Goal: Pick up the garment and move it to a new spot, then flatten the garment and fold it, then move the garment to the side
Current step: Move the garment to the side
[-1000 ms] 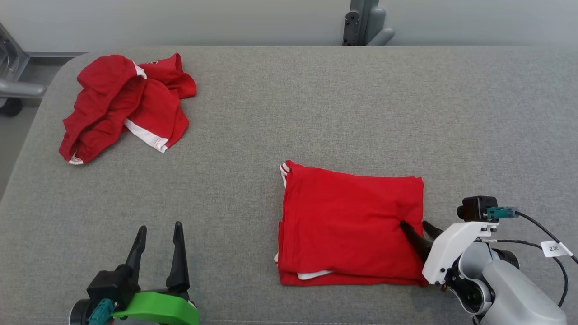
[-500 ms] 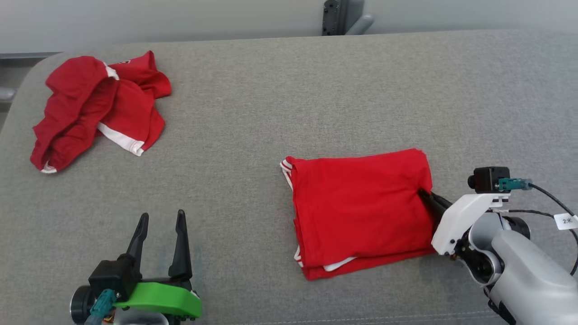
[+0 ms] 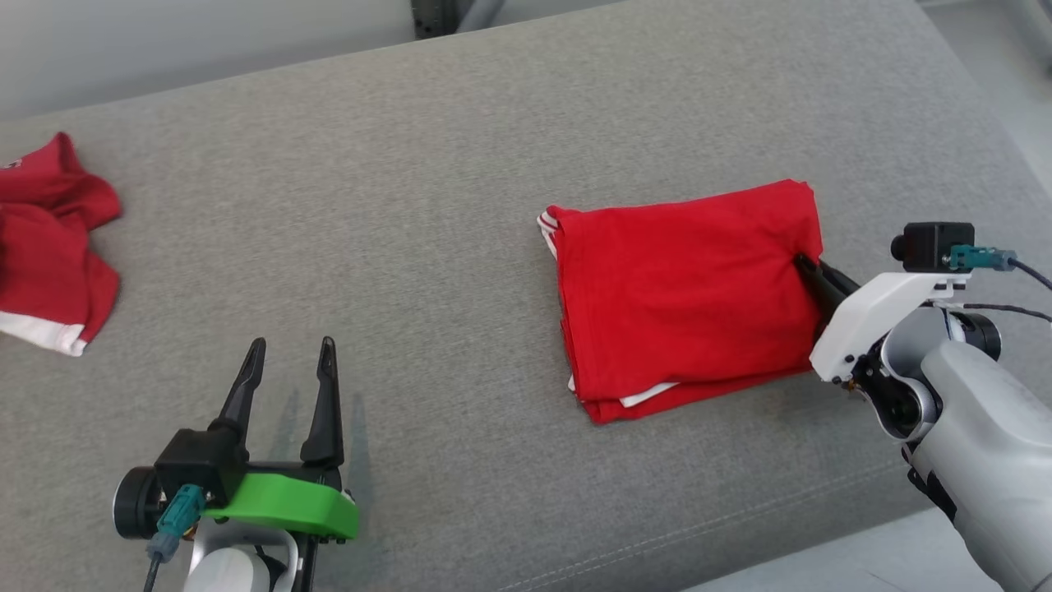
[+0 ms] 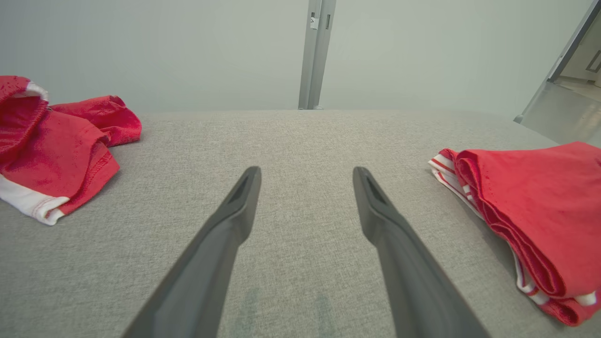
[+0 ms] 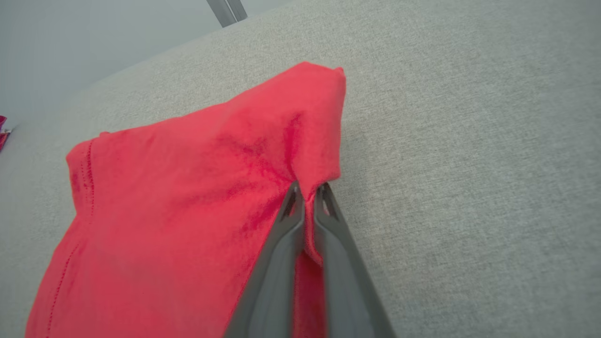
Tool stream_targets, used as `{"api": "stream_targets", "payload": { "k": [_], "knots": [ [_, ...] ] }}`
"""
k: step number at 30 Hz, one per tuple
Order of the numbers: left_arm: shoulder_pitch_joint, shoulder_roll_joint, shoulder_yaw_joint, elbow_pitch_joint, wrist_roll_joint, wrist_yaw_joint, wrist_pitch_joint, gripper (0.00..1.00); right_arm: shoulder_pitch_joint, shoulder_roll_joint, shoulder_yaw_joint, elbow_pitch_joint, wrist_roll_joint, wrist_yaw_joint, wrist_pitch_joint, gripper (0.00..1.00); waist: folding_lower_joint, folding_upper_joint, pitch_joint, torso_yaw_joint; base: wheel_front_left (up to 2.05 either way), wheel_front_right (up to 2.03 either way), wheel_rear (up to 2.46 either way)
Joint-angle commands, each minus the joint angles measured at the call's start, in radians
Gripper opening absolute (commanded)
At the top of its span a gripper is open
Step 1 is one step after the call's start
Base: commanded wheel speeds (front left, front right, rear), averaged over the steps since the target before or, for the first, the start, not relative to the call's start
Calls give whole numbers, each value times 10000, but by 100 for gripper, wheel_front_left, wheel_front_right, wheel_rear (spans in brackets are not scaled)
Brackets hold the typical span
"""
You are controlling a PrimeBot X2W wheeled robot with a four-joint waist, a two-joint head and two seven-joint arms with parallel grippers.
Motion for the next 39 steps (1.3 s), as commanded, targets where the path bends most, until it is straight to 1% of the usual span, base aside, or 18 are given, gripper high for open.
{"api": "stream_targets", "payload": {
  "k": [1,4,6,11,13,23,27,30,35,39],
  "knots": [
    [-304,155,-37,-70,101,-33,84,100,-328,44,41,115,101,-18,-131,0,0,101,796,-1574,0,0,0],
    [-511,235,-131,-136,174,-57,225,100,-636,149,156,280,126,-18,-239,0,0,101,981,-2017,0,0,0],
    [-640,267,-196,-171,234,-65,281,100,-803,187,253,384,166,-18,-320,0,0,101,1050,-2193,0,0,0],
    [-782,293,-303,-202,272,-66,375,100,-1111,250,423,632,241,-18,-456,0,0,101,1111,-2277,0,0,0],
    [-831,308,-338,-213,278,-86,383,100,-1272,280,509,757,263,-16,-544,0,0,101,1127,-2189,0,0,0],
    [-796,476,-153,-555,218,157,345,100,-2492,163,792,1419,221,-16,-865,0,0,101,1289,-1365,0,0,0],
    [-861,590,-163,-909,293,210,483,100,-3196,-131,729,1807,178,-16,-986,0,0,101,1521,-1070,0,0,0],
    [-900,706,-149,-1208,349,274,592,100,-3686,-498,725,2109,79,-16,-1027,0,0,101,1756,-895,0,0,0],
    [-816,956,-72,-1767,461,396,860,100,-4307,-1159,602,2702,-50,-16,-1119,0,0,101,2218,-744,0,0,0],
    [-693,1155,-26,-2173,514,504,1062,100,-4721,-1485,450,3269,-143,-16,-1313,0,0,101,2594,-713,0,0,0]
  ]
}}
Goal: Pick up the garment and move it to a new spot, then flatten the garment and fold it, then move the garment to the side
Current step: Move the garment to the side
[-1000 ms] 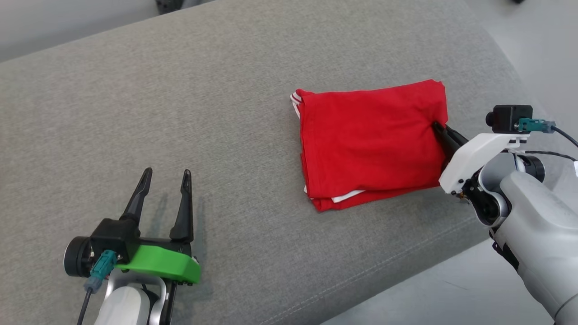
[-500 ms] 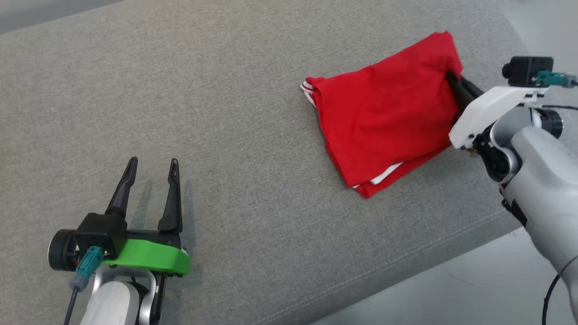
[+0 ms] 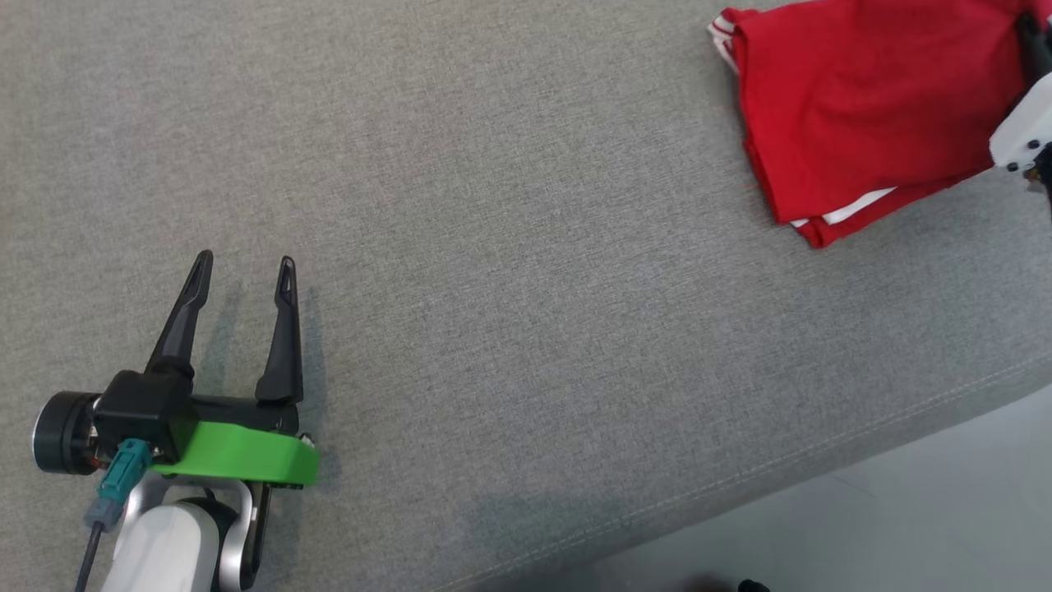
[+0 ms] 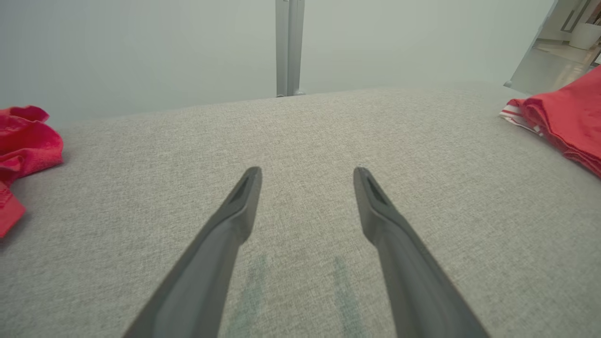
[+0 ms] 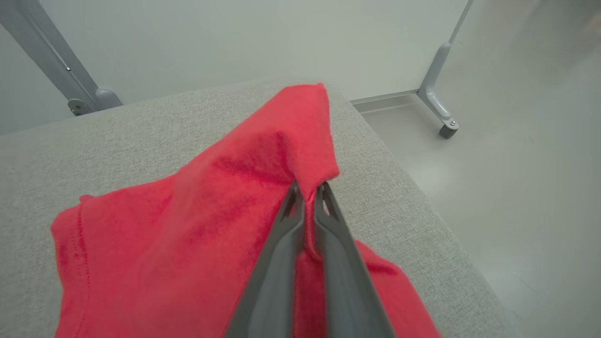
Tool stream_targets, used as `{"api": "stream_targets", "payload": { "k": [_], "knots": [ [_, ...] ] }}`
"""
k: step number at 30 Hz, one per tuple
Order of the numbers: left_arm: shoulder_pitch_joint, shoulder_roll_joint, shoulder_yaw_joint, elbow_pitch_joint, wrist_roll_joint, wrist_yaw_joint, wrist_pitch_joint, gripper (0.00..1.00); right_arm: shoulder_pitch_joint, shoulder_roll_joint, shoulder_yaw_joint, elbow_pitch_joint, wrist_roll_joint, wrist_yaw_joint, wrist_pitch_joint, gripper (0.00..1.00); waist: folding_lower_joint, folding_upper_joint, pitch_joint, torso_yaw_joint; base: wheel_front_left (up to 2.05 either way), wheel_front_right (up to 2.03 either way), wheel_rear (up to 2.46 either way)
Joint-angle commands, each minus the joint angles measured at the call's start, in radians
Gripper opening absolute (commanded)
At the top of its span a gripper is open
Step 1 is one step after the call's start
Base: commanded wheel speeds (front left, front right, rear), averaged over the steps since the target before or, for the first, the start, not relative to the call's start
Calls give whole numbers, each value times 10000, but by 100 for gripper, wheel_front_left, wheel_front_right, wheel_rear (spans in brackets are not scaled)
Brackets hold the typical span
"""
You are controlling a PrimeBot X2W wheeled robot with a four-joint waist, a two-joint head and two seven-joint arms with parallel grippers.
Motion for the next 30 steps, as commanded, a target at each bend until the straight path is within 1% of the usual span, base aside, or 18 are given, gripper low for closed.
{"api": "stream_targets", "payload": {
  "k": [1,5,9,12,14,18,19,20,21,26,30],
  "knots": [
    [40,103,20,-137,69,73,58,100,-213,-141,-70,220,-77,-14,-151,0,-1,101,363,124,0,0,0],
    [84,207,-47,-464,140,96,215,100,-505,-376,-157,956,-309,-16,-425,0,-1,101,601,250,0,0,0],
    [39,307,-100,-737,202,117,342,100,-857,-502,-28,1597,-781,-16,-775,0,-1,101,778,379,0,0,0],
    [31,386,-89,-917,245,165,439,100,-1087,-505,-2,1923,-1207,-16,-1021,0,-1,101,879,413,0,0,0],
    [47,413,-93,-956,250,175,480,100,-1151,-477,-36,2003,-1285,-16,-1074,0,-1,101,905,423,0,0,0],
    [98,468,-139,-1078,291,212,558,100,-1289,-406,-274,2195,-1688,-16,-1209,0,-1,101,973,462,0,0,0],
    [103,473,-154,-1096,300,215,583,100,-1293,-432,-384,2224,-1776,-16,-1221,19,-1,101,978,471,0,0,0],
    [100,473,-172,-1109,303,212,603,100,-1280,-456,-495,2244,-1861,-16,-1241,48,-1,101,974,479,0,0,0],
    [98,472,-186,-1118,303,221,606,100,-1261,-485,-613,2248,-1959,-16,-1253,100,-1,101,966,484,0,0,0],
    [115,455,-245,-1042,250,273,597,100,-1129,-589,-1465,2261,-2741,-16,-1242,100,-1,101,832,423,0,0,0],
    [117,388,-295,-929,169,257,489,100,-962,-358,-2032,1934,-3180,-16,-1241,100,-1,101,634,338,0,0,0]
  ]
}}
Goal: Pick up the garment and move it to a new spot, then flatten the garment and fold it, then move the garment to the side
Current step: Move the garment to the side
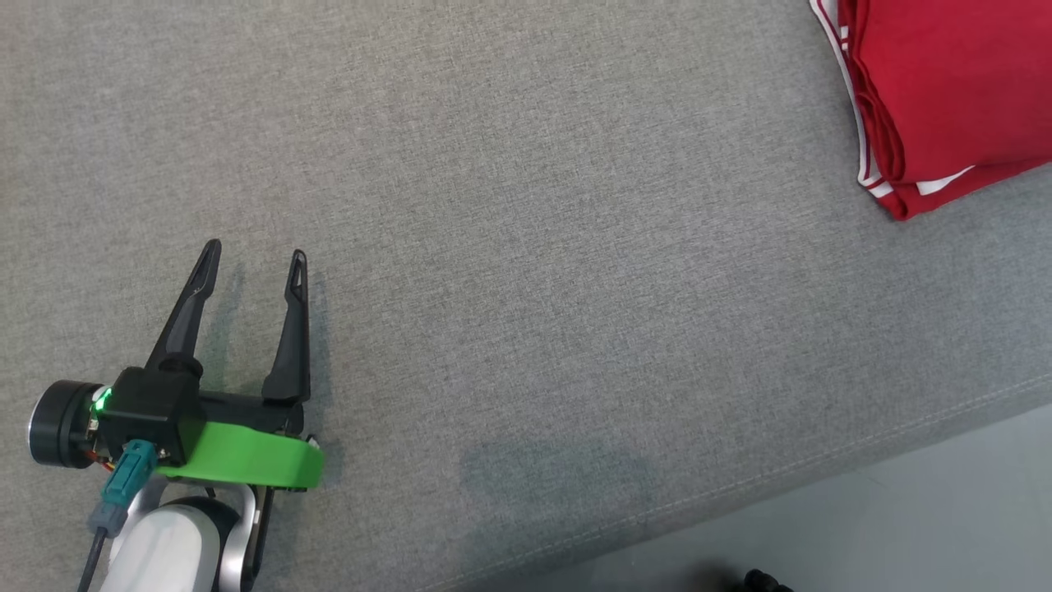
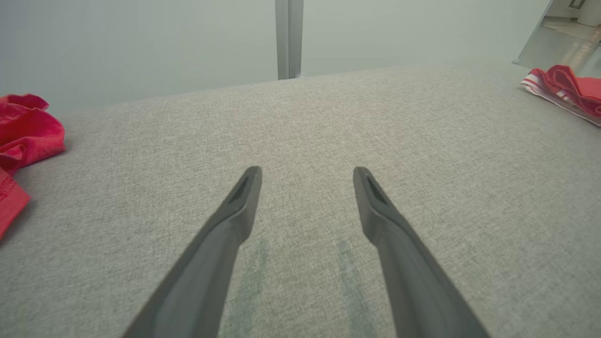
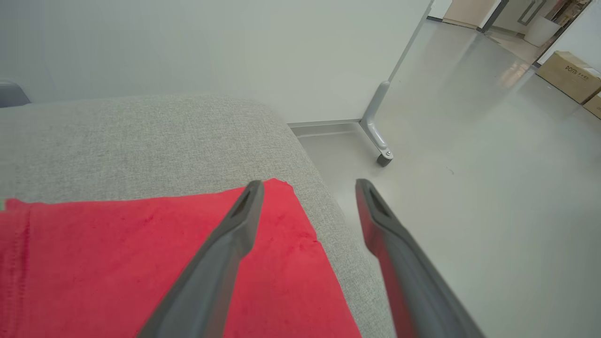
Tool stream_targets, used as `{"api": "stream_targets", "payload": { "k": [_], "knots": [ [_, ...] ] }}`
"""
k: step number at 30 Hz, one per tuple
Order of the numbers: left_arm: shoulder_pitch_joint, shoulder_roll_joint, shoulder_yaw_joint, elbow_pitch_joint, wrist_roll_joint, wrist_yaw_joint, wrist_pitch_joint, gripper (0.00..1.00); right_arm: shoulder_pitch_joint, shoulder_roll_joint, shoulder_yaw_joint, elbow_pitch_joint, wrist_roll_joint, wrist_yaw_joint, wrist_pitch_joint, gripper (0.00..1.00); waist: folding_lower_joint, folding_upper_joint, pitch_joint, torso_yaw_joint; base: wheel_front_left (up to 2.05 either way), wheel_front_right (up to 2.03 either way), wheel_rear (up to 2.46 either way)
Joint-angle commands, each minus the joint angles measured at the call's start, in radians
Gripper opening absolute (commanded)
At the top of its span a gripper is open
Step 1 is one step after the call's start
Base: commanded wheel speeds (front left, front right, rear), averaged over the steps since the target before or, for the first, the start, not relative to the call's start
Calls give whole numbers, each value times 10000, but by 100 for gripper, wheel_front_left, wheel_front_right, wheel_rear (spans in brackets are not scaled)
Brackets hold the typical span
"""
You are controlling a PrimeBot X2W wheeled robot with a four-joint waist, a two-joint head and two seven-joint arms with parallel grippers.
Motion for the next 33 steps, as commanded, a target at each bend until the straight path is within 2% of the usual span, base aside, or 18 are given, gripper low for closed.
{"api": "stream_targets", "payload": {
  "k": [1,13,24,27,33],
  "knots": [
    [56,-19,-18,82,-74,26,-92,100,235,102,-200,-302,-221,-16,-30,100,-1,102,-181,-62,0,0,0],
    [-200,-496,161,1415,-593,53,-1001,100,2353,805,-1558,-3424,-1612,-14,-30,100,-1,102,-1881,87,0,0,0],
    [277,-1233,349,3286,-923,62,-1658,100,5662,2393,-2137,-6409,-2466,-16,-30,100,-1,102,-3934,601,0,0,0],
    [446,-1362,401,3471,-945,56,-1701,100,6360,2633,-2230,-6949,-2648,-16,-31,100,-1,102,-4219,730,0,0,0],
    [1130,-1606,655,3687,-857,76,-1718,100,8503,3719,-2917,-8752,-3167,-16,-30,100,-1,102,-4915,1162,0,0,0]
  ]
}}
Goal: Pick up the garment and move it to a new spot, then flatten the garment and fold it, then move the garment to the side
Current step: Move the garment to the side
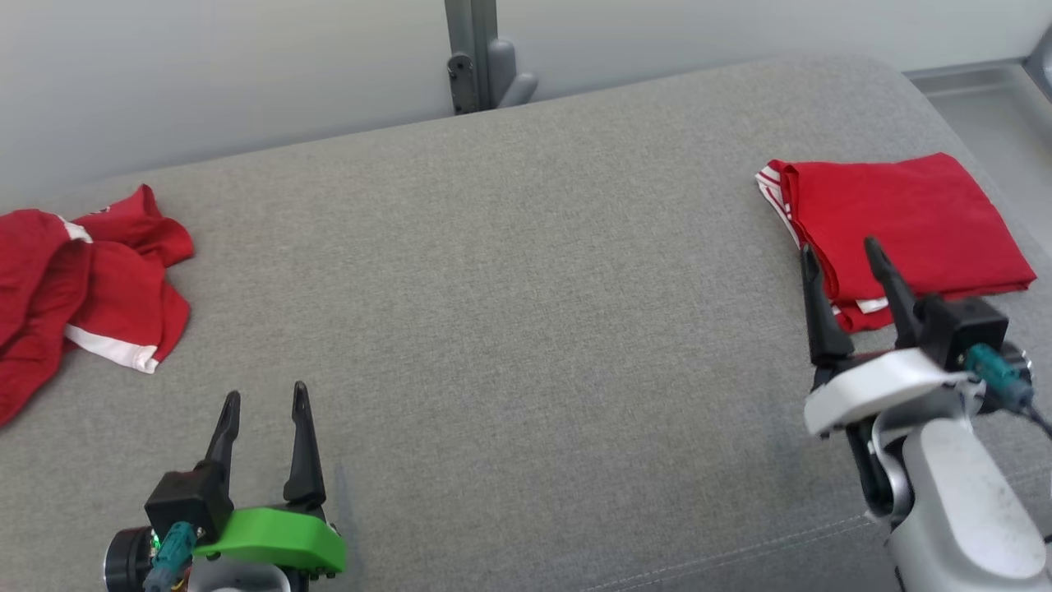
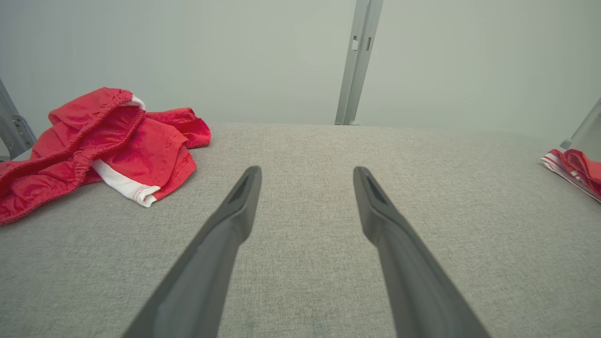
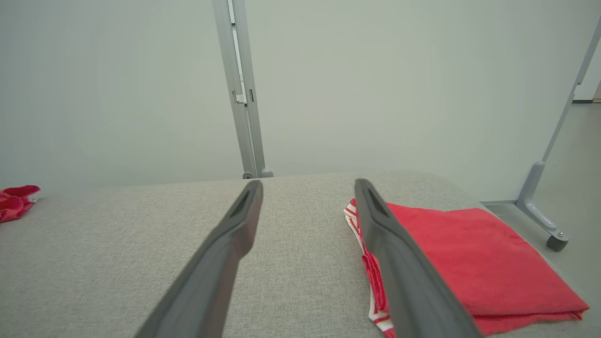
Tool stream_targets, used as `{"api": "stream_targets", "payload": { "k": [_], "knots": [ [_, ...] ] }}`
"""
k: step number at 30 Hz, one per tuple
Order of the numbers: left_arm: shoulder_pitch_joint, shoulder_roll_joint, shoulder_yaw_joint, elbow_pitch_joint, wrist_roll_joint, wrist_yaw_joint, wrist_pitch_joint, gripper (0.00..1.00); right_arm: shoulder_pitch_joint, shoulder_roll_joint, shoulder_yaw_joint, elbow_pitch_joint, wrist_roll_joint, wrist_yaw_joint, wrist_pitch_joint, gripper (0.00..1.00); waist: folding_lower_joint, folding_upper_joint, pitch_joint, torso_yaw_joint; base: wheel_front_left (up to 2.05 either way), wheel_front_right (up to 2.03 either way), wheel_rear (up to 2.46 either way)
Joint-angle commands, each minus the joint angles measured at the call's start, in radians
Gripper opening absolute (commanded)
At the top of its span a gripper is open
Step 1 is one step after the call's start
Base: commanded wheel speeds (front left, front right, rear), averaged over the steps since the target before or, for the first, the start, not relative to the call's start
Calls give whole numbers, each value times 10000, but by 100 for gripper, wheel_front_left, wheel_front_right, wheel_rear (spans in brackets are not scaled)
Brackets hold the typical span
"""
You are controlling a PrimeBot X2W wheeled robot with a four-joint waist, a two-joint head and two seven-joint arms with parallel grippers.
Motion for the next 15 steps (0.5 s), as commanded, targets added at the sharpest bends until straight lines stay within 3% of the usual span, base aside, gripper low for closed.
{"api": "stream_targets", "payload": {
  "k": [1,7,15],
  "knots": [
    [248,-52,81,-2,64,36,-32,100,455,240,-97,-247,-92,-14,-24,100,0,102,-661,561,0,0,0],
    [934,-214,485,-111,174,32,-34,100,1968,1130,-524,-1407,-843,-14,-24,100,0,102,-879,812,0,0,0],
    [1294,-470,833,-190,371,-77,-36,100,2892,1353,-147,-2030,-671,-14,-26,100,0,102,-913,914,0,0,0]
  ]
}}
